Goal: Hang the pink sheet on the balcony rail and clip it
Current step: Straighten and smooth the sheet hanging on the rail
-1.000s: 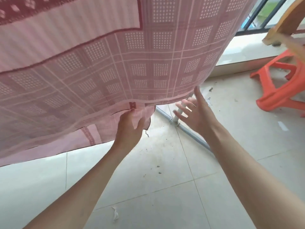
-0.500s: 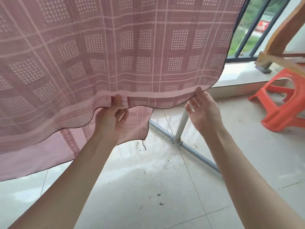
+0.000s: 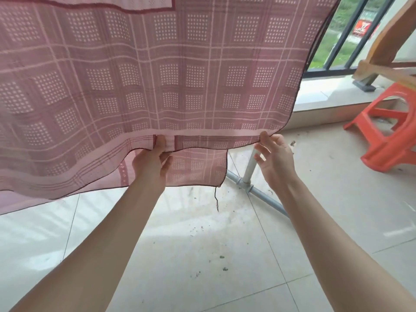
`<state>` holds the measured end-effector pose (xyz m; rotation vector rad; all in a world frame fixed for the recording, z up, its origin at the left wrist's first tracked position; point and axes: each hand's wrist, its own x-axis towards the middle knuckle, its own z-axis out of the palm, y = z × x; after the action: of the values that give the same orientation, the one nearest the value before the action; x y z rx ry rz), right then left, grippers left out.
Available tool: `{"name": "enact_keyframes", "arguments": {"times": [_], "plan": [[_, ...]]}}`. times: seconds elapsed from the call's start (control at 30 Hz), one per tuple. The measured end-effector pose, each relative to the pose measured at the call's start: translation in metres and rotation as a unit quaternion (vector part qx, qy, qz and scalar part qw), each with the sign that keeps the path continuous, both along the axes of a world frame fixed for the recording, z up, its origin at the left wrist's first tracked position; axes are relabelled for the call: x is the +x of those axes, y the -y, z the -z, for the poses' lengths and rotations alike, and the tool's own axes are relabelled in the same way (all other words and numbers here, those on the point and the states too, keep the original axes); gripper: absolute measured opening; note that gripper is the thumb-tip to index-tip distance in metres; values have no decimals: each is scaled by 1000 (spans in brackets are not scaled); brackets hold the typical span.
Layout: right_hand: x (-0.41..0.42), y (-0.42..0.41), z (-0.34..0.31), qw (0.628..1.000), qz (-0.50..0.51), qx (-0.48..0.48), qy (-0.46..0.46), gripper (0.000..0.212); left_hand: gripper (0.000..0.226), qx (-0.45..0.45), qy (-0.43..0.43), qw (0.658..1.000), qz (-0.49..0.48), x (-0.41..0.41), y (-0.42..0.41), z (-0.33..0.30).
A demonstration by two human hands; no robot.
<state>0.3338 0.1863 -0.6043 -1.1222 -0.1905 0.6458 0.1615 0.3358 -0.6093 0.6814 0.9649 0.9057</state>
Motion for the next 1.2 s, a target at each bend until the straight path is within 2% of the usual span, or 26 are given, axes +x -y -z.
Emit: {"name": "enact_keyframes", "arguments": {"times": [0.33, 0.63, 0.73, 0.83, 0.97, 1.03, 1.1, 1.2], "plan": [[-23, -14, 37, 995, -38, -84, 27, 23, 15, -13, -48, 998, -28, -19, -22, 30], [-26, -14, 54, 988, -40, -146, 39, 20, 13, -43, -54, 997, -30, -23, -23, 43], [-24, -14, 54, 991, -63, -120, 5, 20, 14, -64, -19, 998, -4, -26, -24, 43], [-19, -11, 54, 992, -107, -69, -1, 11, 35, -90, 57, 994, 15, -28, -22, 45], [-4, -5, 42, 987, -159, -9, 9, 55, 26, -104, 143, 984, 20, -24, -15, 48], [3, -6, 31, 984, -175, 2, 28, 65, 11, -110, 171, 979, 9, -20, -14, 48], [7, -9, 19, 981, -186, 12, 52, 60, 9, -112, 182, 977, 7, -16, -13, 47], [6, -15, 7, 978, -188, -26, 91, 48, 15, -98, 173, 980, 9, -15, -12, 46]]}}
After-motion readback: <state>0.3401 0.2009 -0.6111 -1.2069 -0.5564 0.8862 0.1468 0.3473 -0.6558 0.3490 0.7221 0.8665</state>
